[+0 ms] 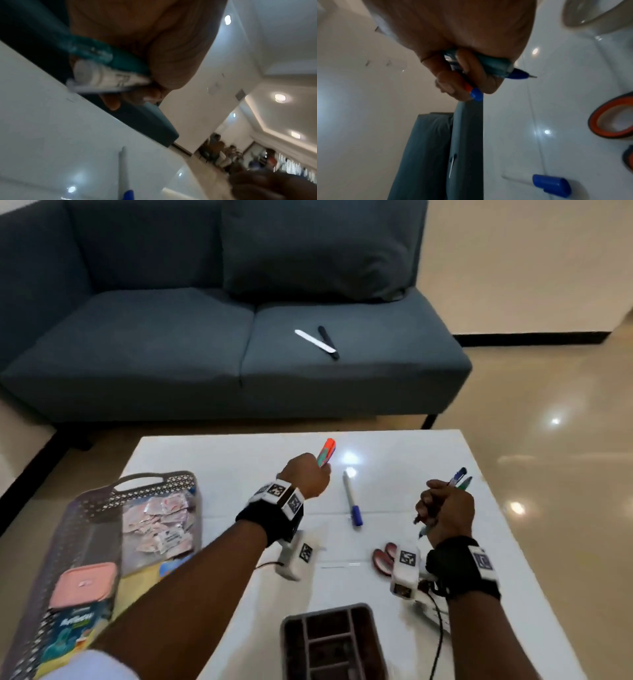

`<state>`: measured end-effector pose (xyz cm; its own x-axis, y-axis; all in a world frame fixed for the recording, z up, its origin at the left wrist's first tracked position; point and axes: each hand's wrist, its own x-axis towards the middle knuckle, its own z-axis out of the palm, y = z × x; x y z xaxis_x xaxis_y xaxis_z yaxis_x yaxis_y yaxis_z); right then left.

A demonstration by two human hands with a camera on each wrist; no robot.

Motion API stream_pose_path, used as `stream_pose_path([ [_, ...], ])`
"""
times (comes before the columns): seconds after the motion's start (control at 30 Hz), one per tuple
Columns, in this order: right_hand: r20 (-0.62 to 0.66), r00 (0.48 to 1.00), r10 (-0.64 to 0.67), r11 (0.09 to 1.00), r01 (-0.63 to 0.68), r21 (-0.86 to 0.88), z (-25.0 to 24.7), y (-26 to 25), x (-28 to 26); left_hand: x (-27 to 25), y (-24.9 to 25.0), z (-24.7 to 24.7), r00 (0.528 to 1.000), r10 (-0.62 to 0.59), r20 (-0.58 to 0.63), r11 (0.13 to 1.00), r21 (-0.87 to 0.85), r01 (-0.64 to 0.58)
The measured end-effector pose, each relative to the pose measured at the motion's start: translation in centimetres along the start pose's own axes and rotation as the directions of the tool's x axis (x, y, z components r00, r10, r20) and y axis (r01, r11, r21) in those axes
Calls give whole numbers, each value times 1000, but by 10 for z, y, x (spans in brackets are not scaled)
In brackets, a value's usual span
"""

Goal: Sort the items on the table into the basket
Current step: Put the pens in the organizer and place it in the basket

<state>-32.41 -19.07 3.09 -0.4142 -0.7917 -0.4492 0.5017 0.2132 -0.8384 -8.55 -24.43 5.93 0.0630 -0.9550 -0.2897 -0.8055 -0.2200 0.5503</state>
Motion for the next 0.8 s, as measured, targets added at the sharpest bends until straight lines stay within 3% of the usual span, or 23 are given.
stream_pose_path([
  [0.17,-110,994,15,990,1,139,-52,-7,-10,28,23,63,997,63,42,956,284,-72],
  [0.23,-124,992,10,984,12,177,-66,-11,-12,34,19,86,996,54,65,943,325,-72],
  [0.37,-107,994,-10,976,33,213,-88,-16,-12,41,16,114,993,-38,110,977,211,14],
  [0.47,-33,999,31,955,-20,297,-93,-18,-20,34,22,103,990,-49,131,987,157,28],
  [0.53,16,999,31,937,-35,347,-88,-22,-30,20,25,82,987,-37,155,999,5,36],
  [0.57,42,999,21,935,-34,353,-83,-25,-36,8,25,68,986,-8,165,986,-164,36],
  [0.67,151,988,-27,928,-32,372,-58,-31,-66,-49,17,15,995,90,53,807,-589,-42],
  [0.73,228,973,-28,933,-56,355,-39,-31,-88,-93,7,-14,991,121,-55,665,-737,-122],
  [0.8,302,953,-5,942,-97,321,-22,-23,-115,-133,-16,-30,987,78,-141,473,-866,-161],
])
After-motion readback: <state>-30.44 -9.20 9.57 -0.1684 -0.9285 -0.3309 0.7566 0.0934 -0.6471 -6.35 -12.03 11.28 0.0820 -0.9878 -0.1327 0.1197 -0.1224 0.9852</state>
